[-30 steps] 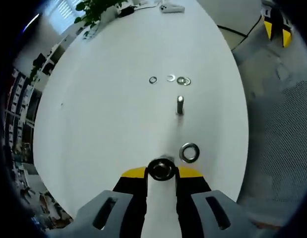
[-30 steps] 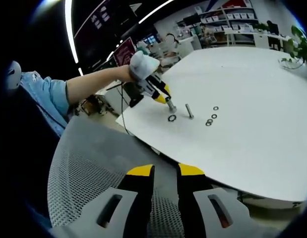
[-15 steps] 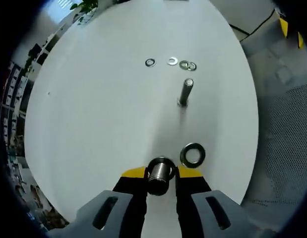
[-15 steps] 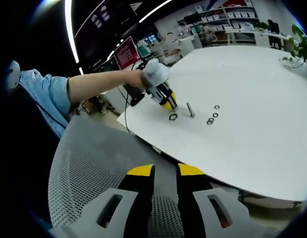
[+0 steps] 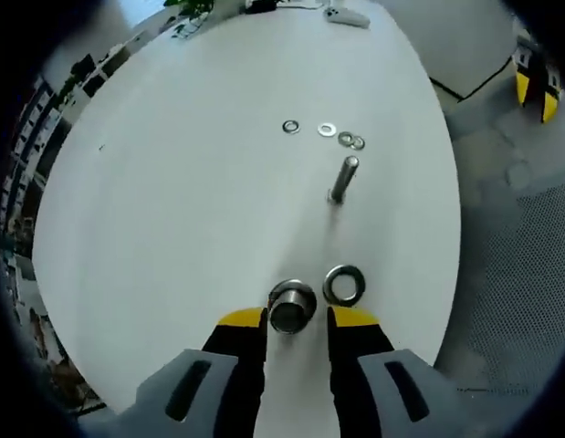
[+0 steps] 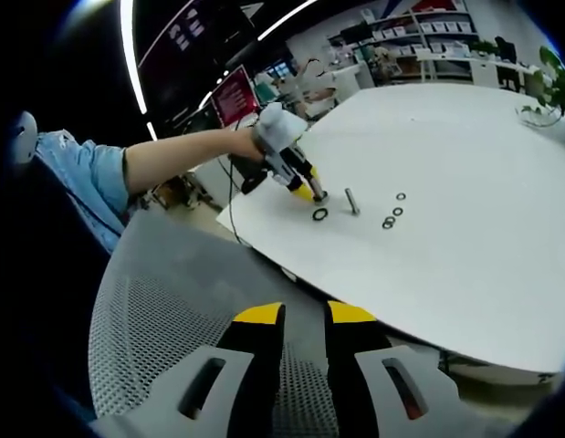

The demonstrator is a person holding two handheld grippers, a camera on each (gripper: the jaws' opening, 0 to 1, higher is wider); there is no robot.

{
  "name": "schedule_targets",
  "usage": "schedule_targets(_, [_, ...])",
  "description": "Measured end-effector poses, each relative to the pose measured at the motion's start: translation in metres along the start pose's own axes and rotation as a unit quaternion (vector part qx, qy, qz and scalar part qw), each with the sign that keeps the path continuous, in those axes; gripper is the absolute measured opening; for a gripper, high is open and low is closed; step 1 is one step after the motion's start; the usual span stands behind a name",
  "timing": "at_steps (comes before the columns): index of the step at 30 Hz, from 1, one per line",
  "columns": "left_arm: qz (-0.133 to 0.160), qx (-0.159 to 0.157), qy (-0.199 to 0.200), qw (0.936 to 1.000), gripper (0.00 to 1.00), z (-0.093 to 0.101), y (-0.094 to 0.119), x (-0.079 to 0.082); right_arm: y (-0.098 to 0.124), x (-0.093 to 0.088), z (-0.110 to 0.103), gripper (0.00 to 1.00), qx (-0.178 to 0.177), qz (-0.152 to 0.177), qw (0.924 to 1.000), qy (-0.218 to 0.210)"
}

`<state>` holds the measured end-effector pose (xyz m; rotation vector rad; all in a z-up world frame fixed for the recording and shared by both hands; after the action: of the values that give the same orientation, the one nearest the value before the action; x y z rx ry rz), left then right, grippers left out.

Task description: Place the washer onto the threaded stud by aligning its center hole with the stud, sliding it down to the base, and recovering from edge contact or off-axis alignment until the washer reaches the visible bottom stop.

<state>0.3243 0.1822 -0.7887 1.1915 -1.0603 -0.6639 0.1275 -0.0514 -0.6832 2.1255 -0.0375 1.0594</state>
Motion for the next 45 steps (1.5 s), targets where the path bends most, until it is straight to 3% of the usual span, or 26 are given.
schedule_targets(2, [0.011, 0.001, 0.005, 0.9999, 0.31, 0.003, 0.008, -0.003, 0.000, 0.000, 0.000, 0.20, 0.000, 0.001, 1.0000, 0.000])
schedule_targets(6, [0.028, 0.008, 0.004, 0.9996, 0.27, 0.013, 0.020, -0.010, 0.000, 0.000, 0.000, 0.20, 0.001, 0.002, 1.0000, 0.001])
schedule_targets(8, [-0.002, 0.020, -0.026, 0.9995, 0.22, 0.016, 0.022, -0.022, 0.000, 0.000, 0.000, 0.20, 0.001, 0.002, 1.0000, 0.001])
schedule_targets(9, [-0.006, 0.015, -0.037, 0.9992, 0.21, 0.021, 0.022, -0.025, 0.000, 0.000, 0.000, 0.20, 0.001, 0.002, 1.0000, 0.001])
schedule_targets(14, [0.013, -0.020, -0.018, 0.9996, 0.21, 0.039, 0.019, -0.026, 0.000, 0.001, 0.000, 0.20, -0.001, 0.004, 1.0000, 0.000])
schedule_targets(16, [0.011, -0.021, -0.030, 0.9993, 0.22, 0.044, 0.012, -0.025, 0.000, 0.001, 0.000, 0.20, -0.002, 0.005, 1.0000, -0.001])
schedule_targets(19, [0.019, -0.023, -0.035, 0.9989, 0.32, 0.045, 0.000, -0.019, 0.000, 0.001, 0.001, 0.20, -0.004, 0.007, 1.0000, -0.003])
schedule_targets(23, [0.028, -0.053, -0.002, 0.9982, 0.27, 0.052, -0.010, -0.011, 0.001, 0.001, 0.001, 0.20, -0.006, 0.009, 0.9999, -0.005])
schedule_targets(32, [0.027, -0.041, -0.018, 0.9986, 0.33, 0.051, -0.027, -0.003, 0.001, 0.002, 0.001, 0.20, -0.006, 0.009, 0.9999, -0.005])
schedule_targets(33, [0.017, -0.036, -0.019, 0.9990, 0.33, 0.051, -0.031, -0.005, 0.000, 0.002, 0.001, 0.20, -0.005, 0.008, 0.9999, -0.005])
schedule_targets(35, [0.007, -0.018, -0.057, 0.9982, 0.32, 0.047, -0.034, -0.006, 0.000, 0.002, 0.001, 0.20, -0.005, 0.007, 0.9999, -0.005])
schedule_targets(39, [0.012, -0.019, -0.042, 0.9988, 0.31, 0.048, -0.033, -0.001, 0.000, 0.001, 0.001, 0.20, -0.004, 0.006, 1.0000, -0.004])
schedule_targets(45, [0.015, -0.021, -0.060, 0.9979, 0.30, 0.050, -0.035, 0.002, 0.000, 0.002, 0.001, 0.20, -0.004, 0.007, 1.0000, -0.004])
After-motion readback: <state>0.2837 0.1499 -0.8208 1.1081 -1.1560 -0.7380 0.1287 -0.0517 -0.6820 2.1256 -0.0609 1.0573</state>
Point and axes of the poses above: the point that each gripper's makers call its tool centre point, and the gripper's own axes: y roughly backward along the fingers, z roughly to its right, x roughly out of its top, the point moved 2 cm from there along y, roughly backward along the fingers, and after that the axes turned 5 degrees about y, right-handed, at the moved point
